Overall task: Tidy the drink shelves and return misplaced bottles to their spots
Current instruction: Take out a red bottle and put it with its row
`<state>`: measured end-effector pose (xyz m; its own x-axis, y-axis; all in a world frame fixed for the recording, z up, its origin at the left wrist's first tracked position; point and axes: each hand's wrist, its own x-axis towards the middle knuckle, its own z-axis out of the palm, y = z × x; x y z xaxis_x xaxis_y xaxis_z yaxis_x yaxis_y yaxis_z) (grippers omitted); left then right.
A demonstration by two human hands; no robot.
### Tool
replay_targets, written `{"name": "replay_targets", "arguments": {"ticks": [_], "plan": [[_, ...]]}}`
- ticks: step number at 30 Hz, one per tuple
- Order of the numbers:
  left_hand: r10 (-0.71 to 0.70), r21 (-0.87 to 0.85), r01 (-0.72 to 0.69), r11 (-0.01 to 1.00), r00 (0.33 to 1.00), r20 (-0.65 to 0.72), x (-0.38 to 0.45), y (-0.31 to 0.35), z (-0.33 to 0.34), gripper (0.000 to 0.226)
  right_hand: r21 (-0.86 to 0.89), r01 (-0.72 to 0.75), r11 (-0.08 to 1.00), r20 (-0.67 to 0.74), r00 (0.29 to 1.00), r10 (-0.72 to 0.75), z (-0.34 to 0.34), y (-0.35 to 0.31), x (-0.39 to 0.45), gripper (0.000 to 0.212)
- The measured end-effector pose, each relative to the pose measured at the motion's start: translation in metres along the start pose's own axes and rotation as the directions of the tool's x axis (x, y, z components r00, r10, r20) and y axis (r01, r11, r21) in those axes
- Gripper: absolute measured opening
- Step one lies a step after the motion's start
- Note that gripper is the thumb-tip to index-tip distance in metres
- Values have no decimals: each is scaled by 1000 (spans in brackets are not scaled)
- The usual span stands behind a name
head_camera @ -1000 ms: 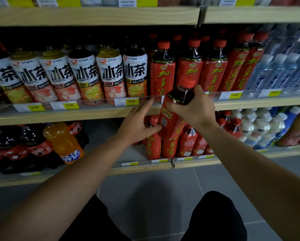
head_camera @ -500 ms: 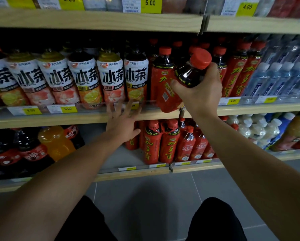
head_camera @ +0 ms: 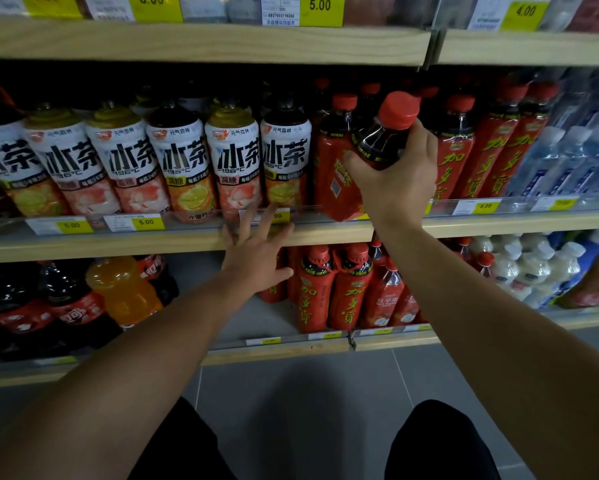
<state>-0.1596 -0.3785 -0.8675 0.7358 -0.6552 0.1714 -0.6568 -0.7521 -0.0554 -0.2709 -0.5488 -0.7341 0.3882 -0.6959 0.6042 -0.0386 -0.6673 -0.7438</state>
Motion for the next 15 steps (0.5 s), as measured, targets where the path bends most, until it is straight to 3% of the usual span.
{"name": "replay_targets", "arguments": {"ticks": [15], "plan": [[1, 0, -1, 1000, 1000, 14, 1, -1, 1, 92, -100, 54, 994, 118, 992, -42, 33, 3, -2, 101]]}}
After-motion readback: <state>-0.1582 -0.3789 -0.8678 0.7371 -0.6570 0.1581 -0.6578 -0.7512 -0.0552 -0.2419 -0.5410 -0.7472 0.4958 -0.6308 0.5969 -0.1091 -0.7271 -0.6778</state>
